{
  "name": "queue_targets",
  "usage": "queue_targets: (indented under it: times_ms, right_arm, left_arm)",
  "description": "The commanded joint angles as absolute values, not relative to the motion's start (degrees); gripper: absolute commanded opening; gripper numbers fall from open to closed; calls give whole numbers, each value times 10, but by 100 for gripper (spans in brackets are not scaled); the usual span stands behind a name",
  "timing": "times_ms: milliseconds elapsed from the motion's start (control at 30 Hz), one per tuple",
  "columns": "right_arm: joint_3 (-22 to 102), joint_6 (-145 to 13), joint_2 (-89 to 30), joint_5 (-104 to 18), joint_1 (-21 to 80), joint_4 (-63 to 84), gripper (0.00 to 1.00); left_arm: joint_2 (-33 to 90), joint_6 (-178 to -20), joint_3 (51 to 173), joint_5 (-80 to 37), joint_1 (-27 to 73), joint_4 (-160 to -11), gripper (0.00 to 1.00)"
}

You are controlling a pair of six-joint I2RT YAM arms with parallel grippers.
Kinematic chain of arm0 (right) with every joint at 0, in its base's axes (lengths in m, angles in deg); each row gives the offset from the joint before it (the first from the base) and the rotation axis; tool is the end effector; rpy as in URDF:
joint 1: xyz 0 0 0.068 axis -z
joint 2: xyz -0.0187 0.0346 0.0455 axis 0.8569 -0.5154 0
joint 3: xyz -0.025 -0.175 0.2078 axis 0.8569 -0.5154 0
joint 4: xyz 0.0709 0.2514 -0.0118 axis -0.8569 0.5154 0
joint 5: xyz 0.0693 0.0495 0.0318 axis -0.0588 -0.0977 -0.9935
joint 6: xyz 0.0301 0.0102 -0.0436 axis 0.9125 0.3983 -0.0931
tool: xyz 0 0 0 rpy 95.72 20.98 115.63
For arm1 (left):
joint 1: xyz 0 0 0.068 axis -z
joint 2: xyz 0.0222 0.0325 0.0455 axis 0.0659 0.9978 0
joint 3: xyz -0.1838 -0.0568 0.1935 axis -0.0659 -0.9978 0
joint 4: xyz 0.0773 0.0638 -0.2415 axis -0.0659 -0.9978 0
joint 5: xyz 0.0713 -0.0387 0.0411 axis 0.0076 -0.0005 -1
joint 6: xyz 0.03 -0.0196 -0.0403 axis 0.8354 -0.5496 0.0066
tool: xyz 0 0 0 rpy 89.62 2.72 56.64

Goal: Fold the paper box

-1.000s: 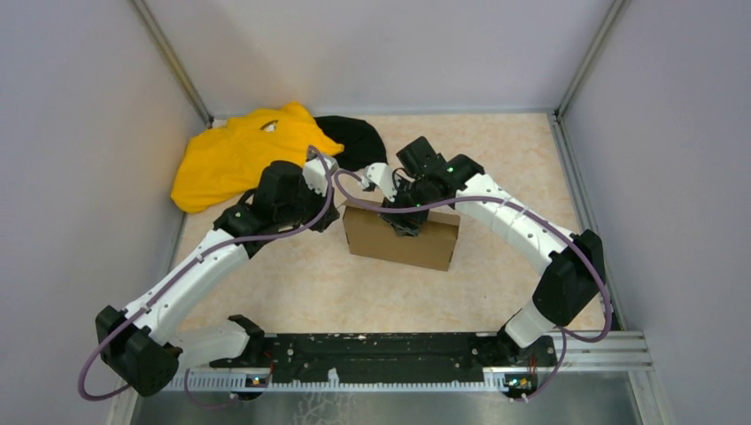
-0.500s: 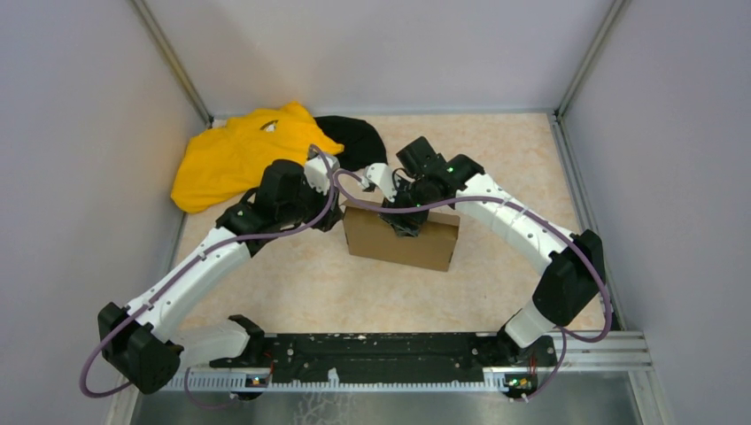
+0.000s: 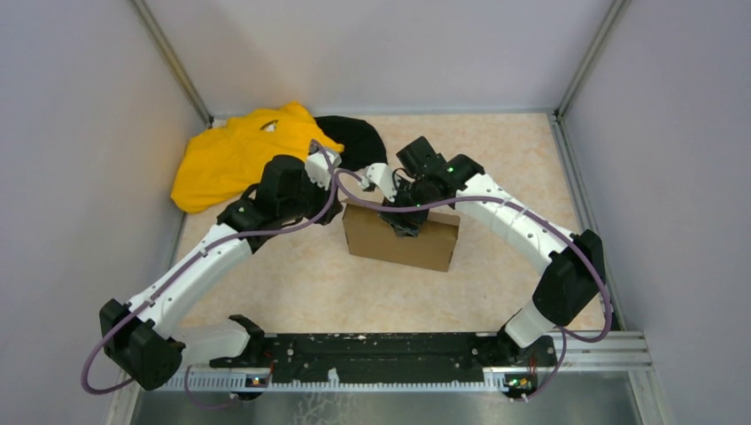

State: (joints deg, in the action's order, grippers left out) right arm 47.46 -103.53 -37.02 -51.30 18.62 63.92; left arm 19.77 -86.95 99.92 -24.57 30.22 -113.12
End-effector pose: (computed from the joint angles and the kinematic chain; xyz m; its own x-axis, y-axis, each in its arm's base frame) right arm 0.2367 0.2141 0.3178 -0.1941 -0.8108 -0.5521 -0.9631 0.2645 -0.0499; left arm 0.2130 -0.1475 0.3280 -0.4446 0.3023 -0.8432 0.6187 0.7843 -0.0451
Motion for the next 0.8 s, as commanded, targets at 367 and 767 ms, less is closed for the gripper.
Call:
queue_targets:
  times_ms: [367,767]
  right_arm:
    - [504,-1030,-361,-528,178,634,60]
    - [500,-1022,-368,-521,169,633,60]
  left_arm:
    - [227,-869,1038,-233,302,-1105,29]
    - [262,-957,1072,-219,302,-1126,27]
